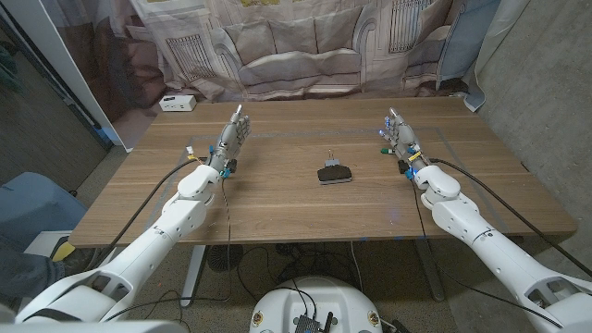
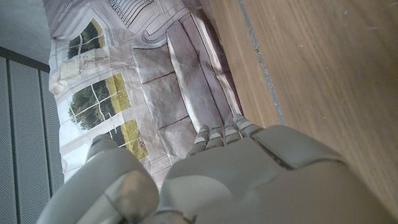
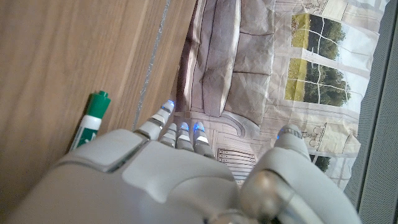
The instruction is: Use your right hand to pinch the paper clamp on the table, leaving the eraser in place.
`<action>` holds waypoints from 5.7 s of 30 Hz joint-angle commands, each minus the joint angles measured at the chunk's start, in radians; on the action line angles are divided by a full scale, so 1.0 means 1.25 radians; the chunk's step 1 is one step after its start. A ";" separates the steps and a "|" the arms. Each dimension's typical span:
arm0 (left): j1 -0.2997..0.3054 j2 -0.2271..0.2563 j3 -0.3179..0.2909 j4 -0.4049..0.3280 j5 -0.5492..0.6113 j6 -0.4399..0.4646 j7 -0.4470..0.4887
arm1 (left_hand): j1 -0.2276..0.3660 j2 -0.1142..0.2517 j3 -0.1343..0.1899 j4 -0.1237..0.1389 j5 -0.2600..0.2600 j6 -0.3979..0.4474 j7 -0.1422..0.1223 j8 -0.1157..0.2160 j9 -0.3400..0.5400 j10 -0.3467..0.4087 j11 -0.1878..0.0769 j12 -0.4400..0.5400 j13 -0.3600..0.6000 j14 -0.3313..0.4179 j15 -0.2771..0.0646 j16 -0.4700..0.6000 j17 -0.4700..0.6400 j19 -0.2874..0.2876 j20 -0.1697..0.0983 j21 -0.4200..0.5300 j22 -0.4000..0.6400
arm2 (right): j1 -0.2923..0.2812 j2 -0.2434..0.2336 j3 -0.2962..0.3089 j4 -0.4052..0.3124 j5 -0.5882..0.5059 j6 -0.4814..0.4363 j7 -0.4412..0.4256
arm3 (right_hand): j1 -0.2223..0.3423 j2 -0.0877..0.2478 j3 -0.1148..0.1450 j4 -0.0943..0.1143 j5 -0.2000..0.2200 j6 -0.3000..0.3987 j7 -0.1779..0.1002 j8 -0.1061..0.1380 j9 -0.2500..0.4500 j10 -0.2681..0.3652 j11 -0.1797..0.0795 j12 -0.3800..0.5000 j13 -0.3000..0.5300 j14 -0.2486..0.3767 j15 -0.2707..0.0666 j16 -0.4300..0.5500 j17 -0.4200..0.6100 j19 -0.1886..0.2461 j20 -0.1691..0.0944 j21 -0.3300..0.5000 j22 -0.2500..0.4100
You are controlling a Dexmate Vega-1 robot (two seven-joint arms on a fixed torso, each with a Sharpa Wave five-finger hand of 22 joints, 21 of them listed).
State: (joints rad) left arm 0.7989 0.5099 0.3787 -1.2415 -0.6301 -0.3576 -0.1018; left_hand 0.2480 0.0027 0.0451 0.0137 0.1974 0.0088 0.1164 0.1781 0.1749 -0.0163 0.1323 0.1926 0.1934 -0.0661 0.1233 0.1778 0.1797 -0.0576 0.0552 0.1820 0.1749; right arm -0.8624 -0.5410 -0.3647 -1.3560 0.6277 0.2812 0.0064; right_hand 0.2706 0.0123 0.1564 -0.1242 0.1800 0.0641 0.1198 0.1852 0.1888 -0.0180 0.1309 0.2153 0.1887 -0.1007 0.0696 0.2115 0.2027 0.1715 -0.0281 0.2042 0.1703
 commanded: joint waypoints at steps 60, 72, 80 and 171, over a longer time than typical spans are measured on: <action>0.009 0.022 -0.018 -0.007 -0.049 -0.017 -0.095 | 0.044 0.035 0.018 -0.039 -0.004 0.183 0.017 0.011 0.005 0.189 0.000 0.040 0.004 0.200 -0.013 0.013 0.001 0.154 0.033 0.022 0.004 | -0.141 -0.088 0.012 -0.250 -0.307 0.069 -0.188 | 0.099 0.045 0.051 -0.028 0.007 0.104 -0.047 0.029 0.004 0.134 -0.031 0.019 0.006 0.102 -0.035 0.015 -0.001 0.105 -0.011 0.005 0.001; 0.054 0.048 -0.040 -0.062 -0.057 -0.018 -0.071 | 0.041 0.037 0.017 -0.039 -0.004 0.177 0.016 0.010 0.005 0.185 0.002 0.035 0.004 0.194 -0.007 0.011 0.002 0.142 0.033 0.016 0.004 | -0.181 -0.138 0.024 -0.354 -0.429 -0.021 -0.248 | 0.150 0.037 0.069 -0.040 0.002 0.134 -0.065 0.035 0.004 0.174 -0.038 0.025 0.009 0.114 -0.035 0.010 -0.004 0.113 -0.009 0.000 0.001; 0.056 0.059 -0.039 -0.071 -0.057 -0.020 -0.087 | 0.040 0.038 0.017 -0.039 -0.004 0.178 0.015 0.010 0.005 0.185 0.000 0.035 0.004 0.195 -0.008 0.011 0.002 0.141 0.034 0.015 0.004 | -0.219 -0.170 0.043 -0.426 -0.495 -0.085 -0.282 | 0.187 0.028 0.080 -0.044 0.002 0.123 -0.083 0.026 0.005 0.172 -0.067 0.018 0.013 0.111 -0.034 0.004 -0.004 0.113 -0.004 -0.004 0.001; 0.105 0.095 -0.039 -0.161 -0.084 0.034 -0.093 | -0.032 0.151 0.046 0.034 -0.002 0.186 0.039 0.009 0.005 0.178 0.016 0.020 0.006 0.173 0.011 0.011 0.007 0.085 0.060 0.011 0.009 | 0.033 -0.354 -0.238 -0.804 -1.138 -0.767 0.255 | 0.394 -0.085 0.105 -0.012 0.031 0.070 -0.173 0.012 0.013 0.159 -0.178 -0.016 0.011 0.086 -0.015 0.002 -0.005 0.072 0.198 -0.009 0.005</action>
State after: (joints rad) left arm 0.9102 0.6110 0.3398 -1.4110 -0.7349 -0.3496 -0.2551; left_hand 0.2094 0.1464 0.0968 0.0500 0.1923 0.2357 0.1395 0.1886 0.1791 0.2019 0.1466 0.2179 0.1976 0.1479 0.1338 0.1884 0.1842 0.0515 0.1254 0.1898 0.1842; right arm -0.8753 -1.0250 -0.6002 -2.3914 -0.6782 -0.6756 0.2179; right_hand 0.7672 -0.0935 0.2925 -0.1418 0.2119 0.1548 -0.1003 0.2033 0.2027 0.1853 -0.0947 0.1966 0.1979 0.0088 0.0395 0.2089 0.1932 0.2538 0.2181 0.1895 0.1748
